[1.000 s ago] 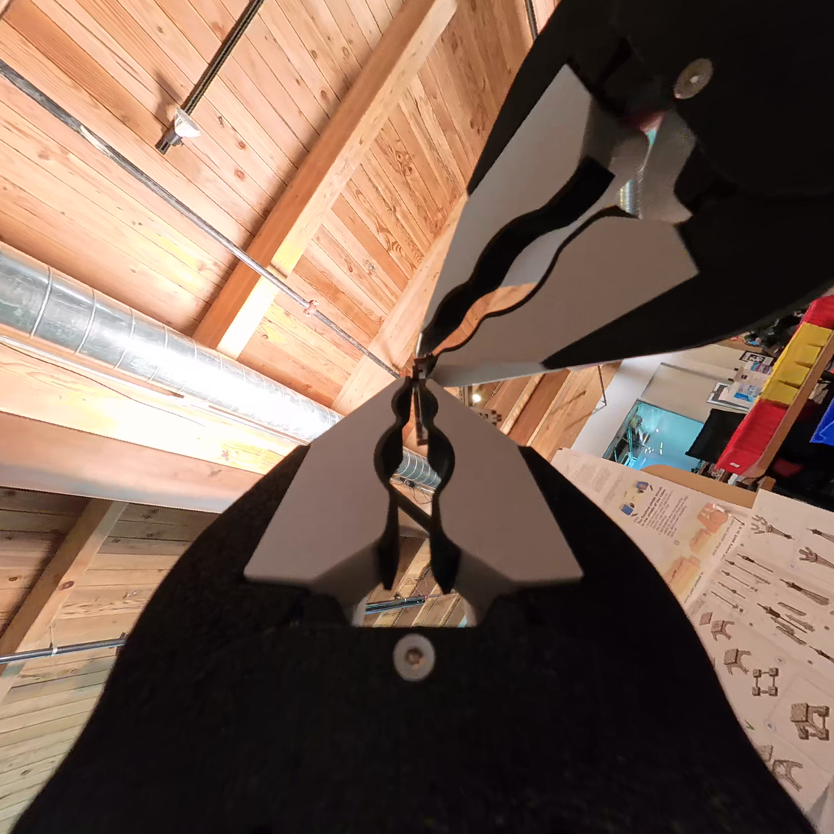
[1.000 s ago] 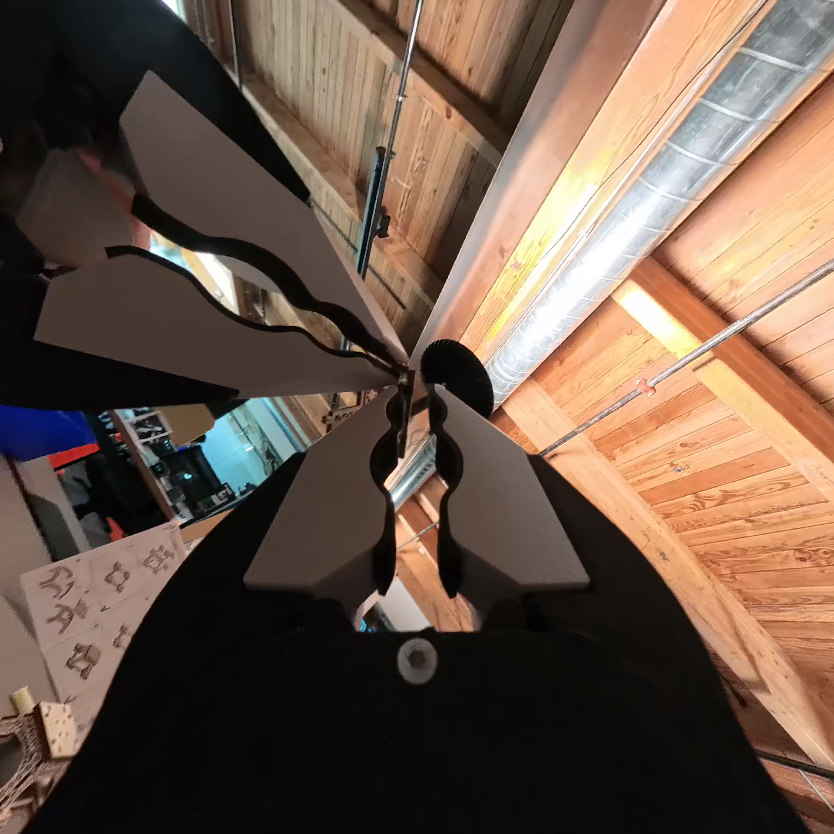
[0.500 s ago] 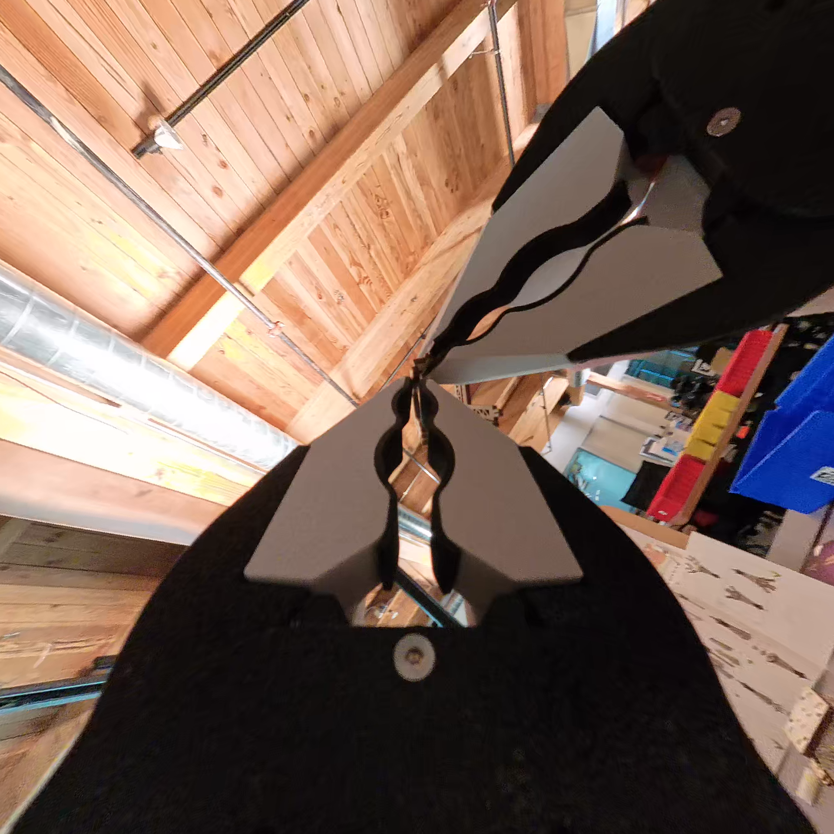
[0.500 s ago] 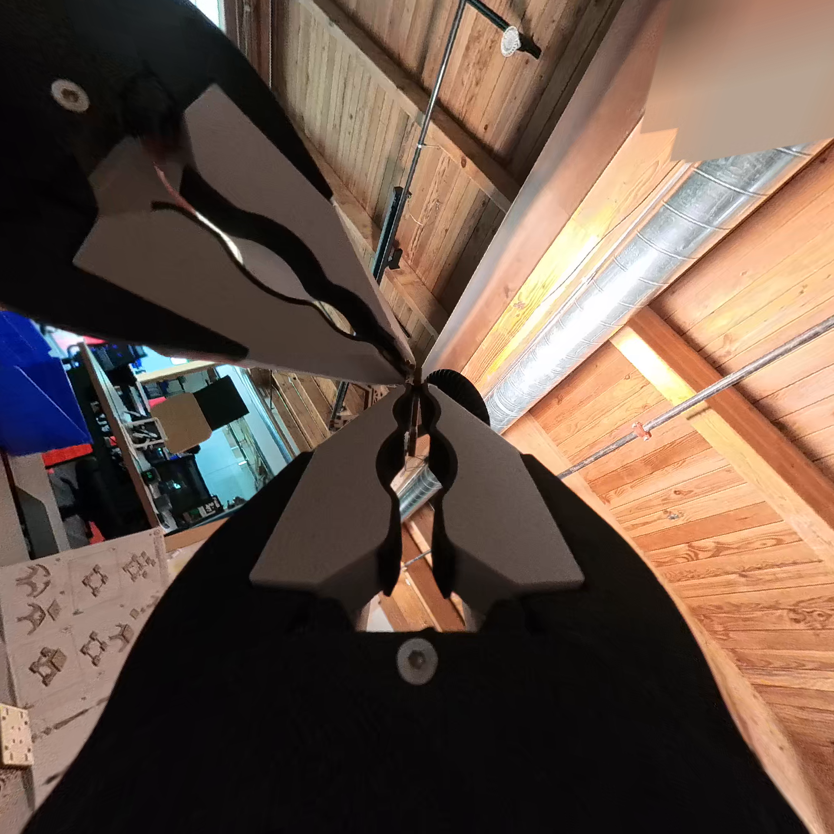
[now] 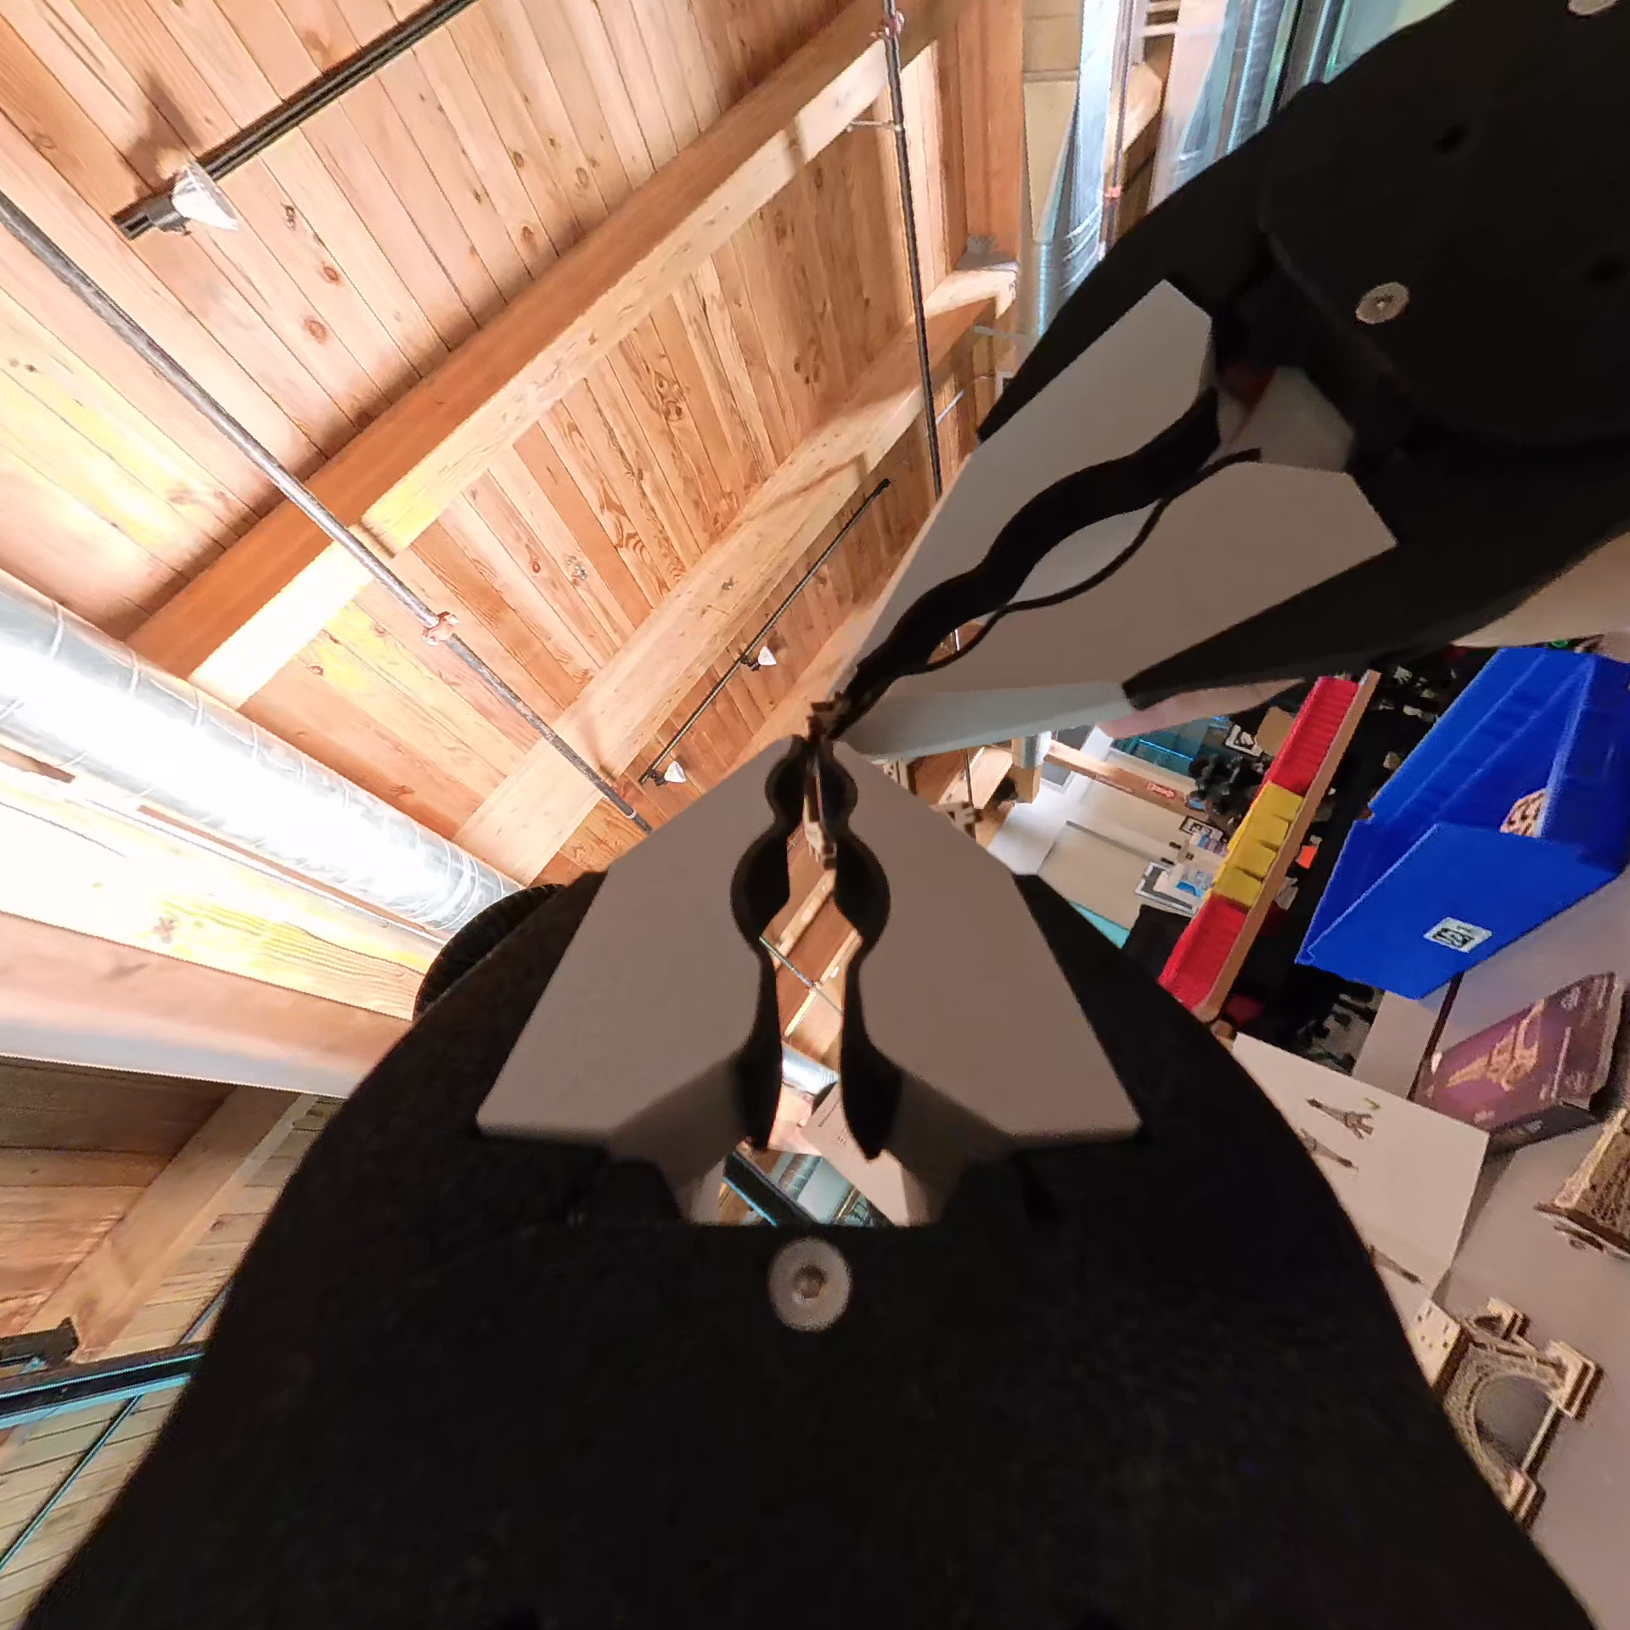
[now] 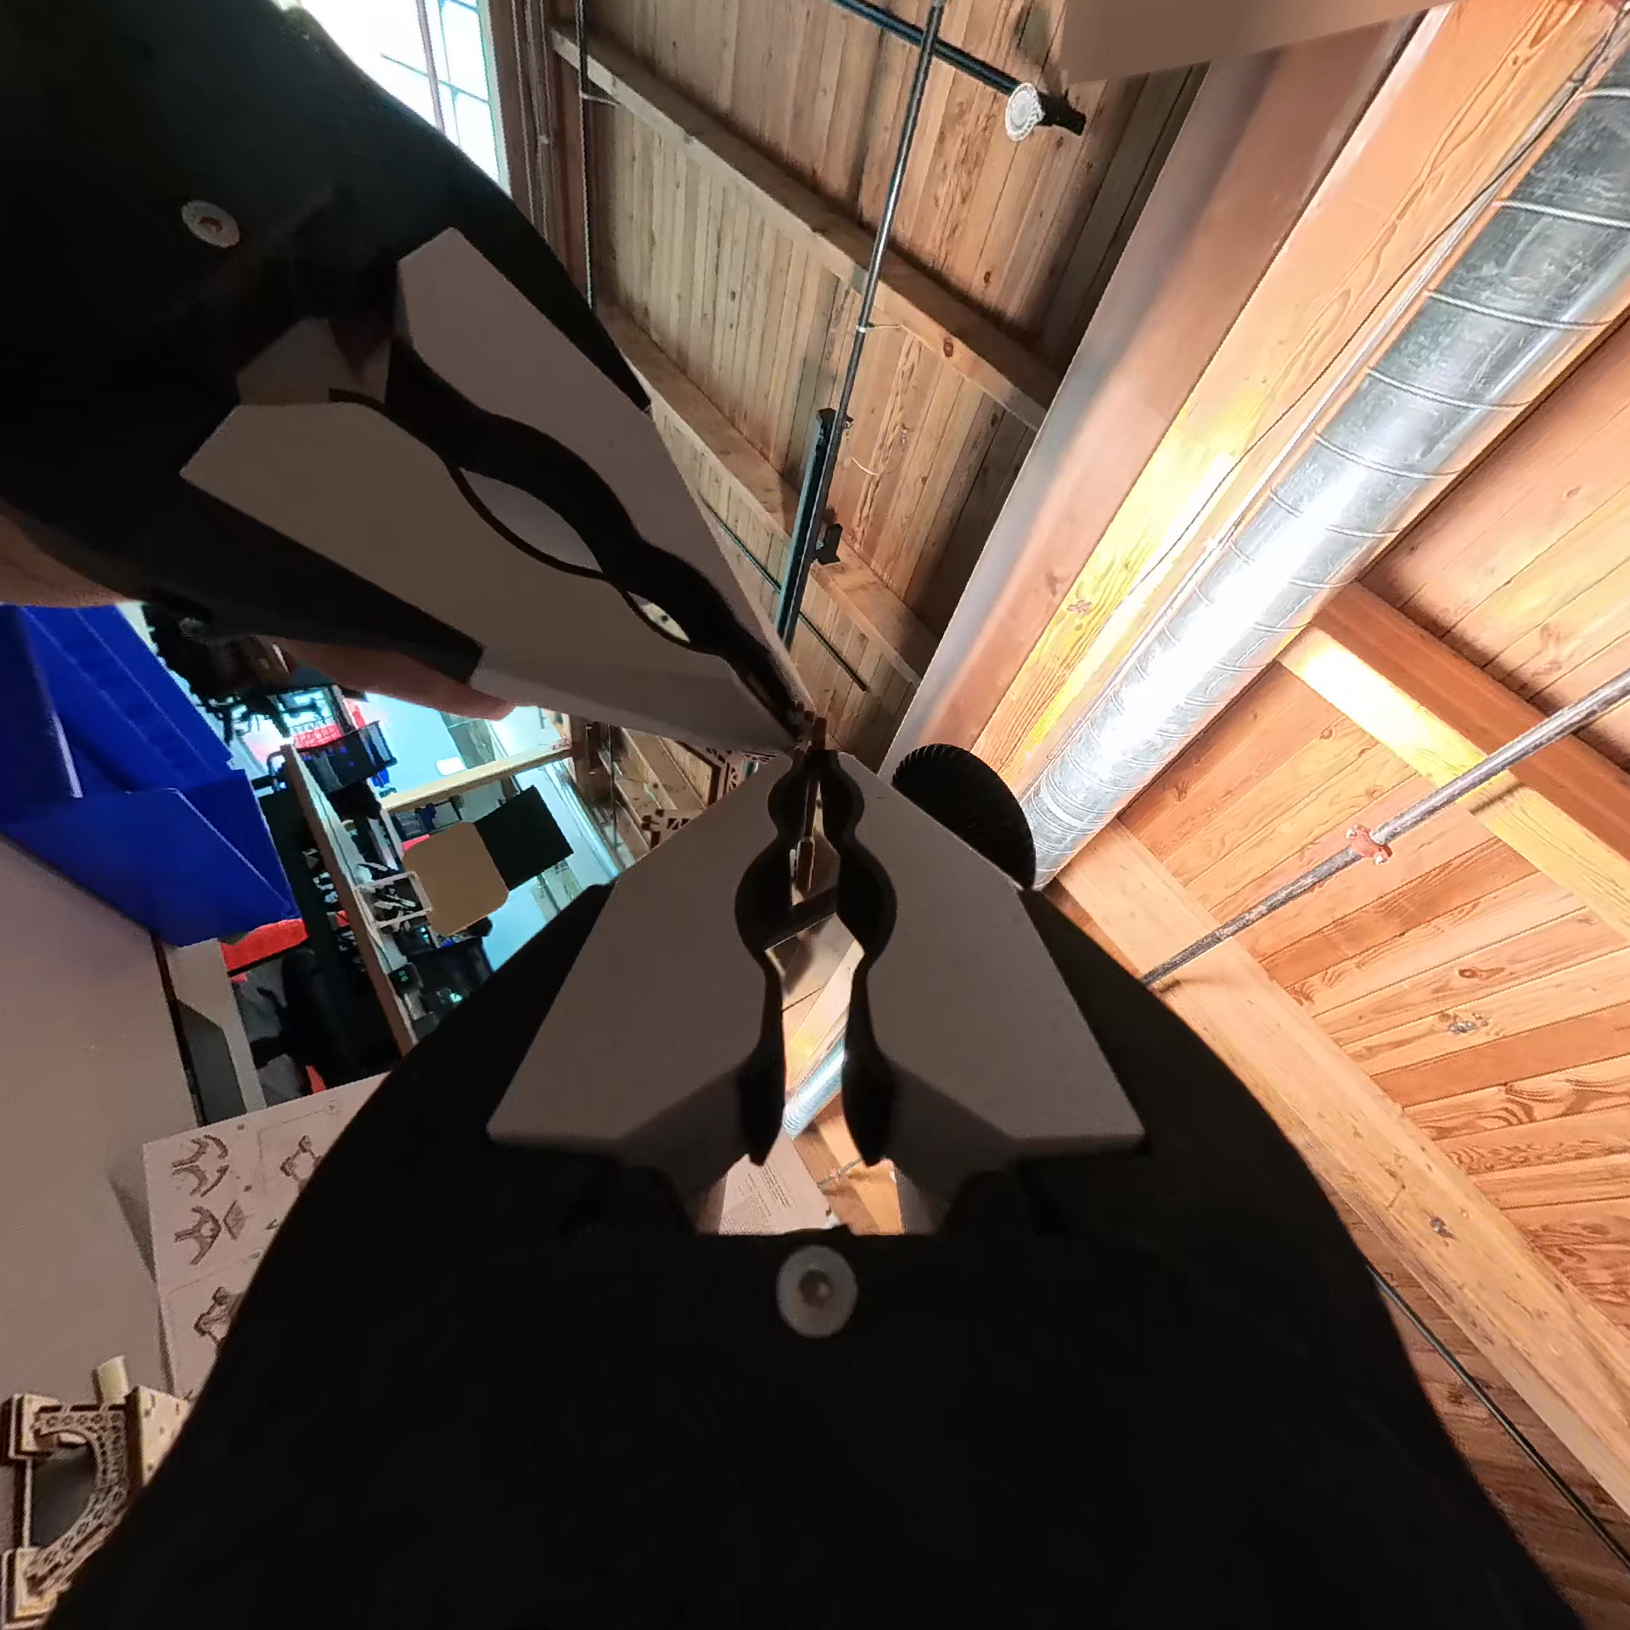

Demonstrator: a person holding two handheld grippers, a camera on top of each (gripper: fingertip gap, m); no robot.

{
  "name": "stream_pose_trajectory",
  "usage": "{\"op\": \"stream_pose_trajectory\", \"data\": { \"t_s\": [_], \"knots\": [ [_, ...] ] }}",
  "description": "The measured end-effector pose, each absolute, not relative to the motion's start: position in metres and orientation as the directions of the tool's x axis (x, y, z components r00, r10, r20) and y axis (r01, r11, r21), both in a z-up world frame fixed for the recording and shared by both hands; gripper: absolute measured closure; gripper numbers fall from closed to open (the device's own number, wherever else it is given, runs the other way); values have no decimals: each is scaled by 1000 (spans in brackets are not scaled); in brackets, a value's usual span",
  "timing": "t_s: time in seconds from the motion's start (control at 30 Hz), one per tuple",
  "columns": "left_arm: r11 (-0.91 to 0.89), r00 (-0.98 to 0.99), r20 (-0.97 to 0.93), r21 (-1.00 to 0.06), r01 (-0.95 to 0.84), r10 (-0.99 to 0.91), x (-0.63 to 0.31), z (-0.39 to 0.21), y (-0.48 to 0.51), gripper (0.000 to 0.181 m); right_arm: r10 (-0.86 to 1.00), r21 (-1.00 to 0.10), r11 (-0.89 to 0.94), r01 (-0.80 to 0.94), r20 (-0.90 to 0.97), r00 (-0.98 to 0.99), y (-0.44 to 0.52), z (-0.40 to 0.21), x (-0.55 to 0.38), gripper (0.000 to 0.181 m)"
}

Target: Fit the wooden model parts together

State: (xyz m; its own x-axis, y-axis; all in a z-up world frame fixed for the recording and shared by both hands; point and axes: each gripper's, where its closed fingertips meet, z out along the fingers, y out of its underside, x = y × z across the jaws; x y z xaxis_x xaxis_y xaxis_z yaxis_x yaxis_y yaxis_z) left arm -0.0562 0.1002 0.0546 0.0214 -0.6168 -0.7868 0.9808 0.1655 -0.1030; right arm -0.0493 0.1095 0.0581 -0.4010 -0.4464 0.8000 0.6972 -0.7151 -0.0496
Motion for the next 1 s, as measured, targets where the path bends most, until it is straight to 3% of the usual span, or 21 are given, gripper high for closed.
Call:
{"op": "stream_pose_trajectory", "data": {
  "t_s": [0.5,0.73,1.0],
  "knots": [
    [207,7,-827,-133,969,-562,-52,54,97,181,-472,-93,-695,713,807,-354,107,58,-44,181],
    [218,159,-800,37,975,-579,-69,58,103,180,-357,148,-763,629,715,-601,111,62,-63,181],
    [237,197,-750,55,970,-632,-76,61,102,176,-378,165,-767,620,665,-644,109,68,-74,181]
  ]
}}
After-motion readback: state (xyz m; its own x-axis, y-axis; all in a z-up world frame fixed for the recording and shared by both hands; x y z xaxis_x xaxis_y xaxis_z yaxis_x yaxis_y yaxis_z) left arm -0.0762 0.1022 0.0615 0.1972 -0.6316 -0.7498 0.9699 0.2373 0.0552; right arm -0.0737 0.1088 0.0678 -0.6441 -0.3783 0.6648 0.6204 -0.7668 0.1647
